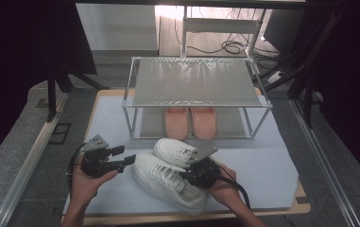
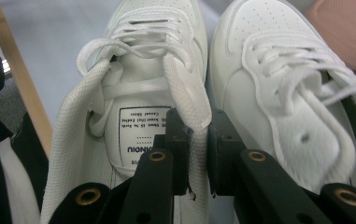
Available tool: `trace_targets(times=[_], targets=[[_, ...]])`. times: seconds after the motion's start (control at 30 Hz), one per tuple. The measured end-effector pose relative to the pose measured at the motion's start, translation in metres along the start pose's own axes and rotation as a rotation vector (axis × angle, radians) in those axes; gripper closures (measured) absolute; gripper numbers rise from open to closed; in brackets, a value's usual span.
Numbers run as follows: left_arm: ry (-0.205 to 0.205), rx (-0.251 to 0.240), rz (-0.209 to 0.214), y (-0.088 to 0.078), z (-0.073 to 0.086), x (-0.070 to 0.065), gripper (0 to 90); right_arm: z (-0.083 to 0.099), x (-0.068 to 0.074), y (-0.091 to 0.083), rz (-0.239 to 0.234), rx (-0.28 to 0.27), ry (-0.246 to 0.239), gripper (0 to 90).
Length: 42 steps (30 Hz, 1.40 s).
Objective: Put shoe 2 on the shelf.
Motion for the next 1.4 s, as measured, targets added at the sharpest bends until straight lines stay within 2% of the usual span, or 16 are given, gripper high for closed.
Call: trace_targets(times=[0.33, 0.43, 0.57, 0.63, 0.67, 0.77, 0.93, 1.4], targets=[[0.003, 0.004, 0.001, 0.001, 0.000, -0.001, 39.4, 0.018, -0.005, -0.015, 0.000, -0.001, 0.016, 78.9], [0.001, 0.001, 0.001, 0.000, 0.000, -0.001, 39.4, 0.018, -0.004, -0.017, 0.003, -0.013, 0.015, 68.9], [-0.001, 0.002, 0.000, 0.001, 0.000, 0.000, 39.5, 0.013, -0.005, -0.036, -0.013, -0.087, 0.031, 60.1], [0.000, 0.002, 0.000, 0.001, 0.000, -0.001, 39.4, 0.011, -0.008, -0.046, -0.002, -0.106, 0.049, 54.8], [0.000, 0.002, 0.001, 0.001, 0.000, -0.001, 39.4, 0.010, -0.012, -0.050, -0.013, -0.114, 0.068, 51.9], [0.003, 0.002, 0.000, 0.001, 0.000, -0.001, 39.4, 0.012, -0.019, -0.054, -0.014, -0.109, 0.100, 45.6], [0.001, 0.006, 0.001, 0.002, 0.000, -0.001, 39.4, 0.016, -0.026, -0.050, -0.033, -0.100, 0.140, 40.9], [0.003, 0.005, 0.002, 0.002, 0.000, -0.001, 39.5, 0.014, -0.020, -0.032, -0.039, -0.039, 0.133, 33.6]])
Point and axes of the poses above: each handheld gripper's, and its own axes: y roughly forward along the jaws, z roughly out of its underside, x roughly to its left, the point moved 5 cm from there along y, roughly forward along the jaws, and after that the axes turned 4 degrees about -z, right-handed, at the moved point
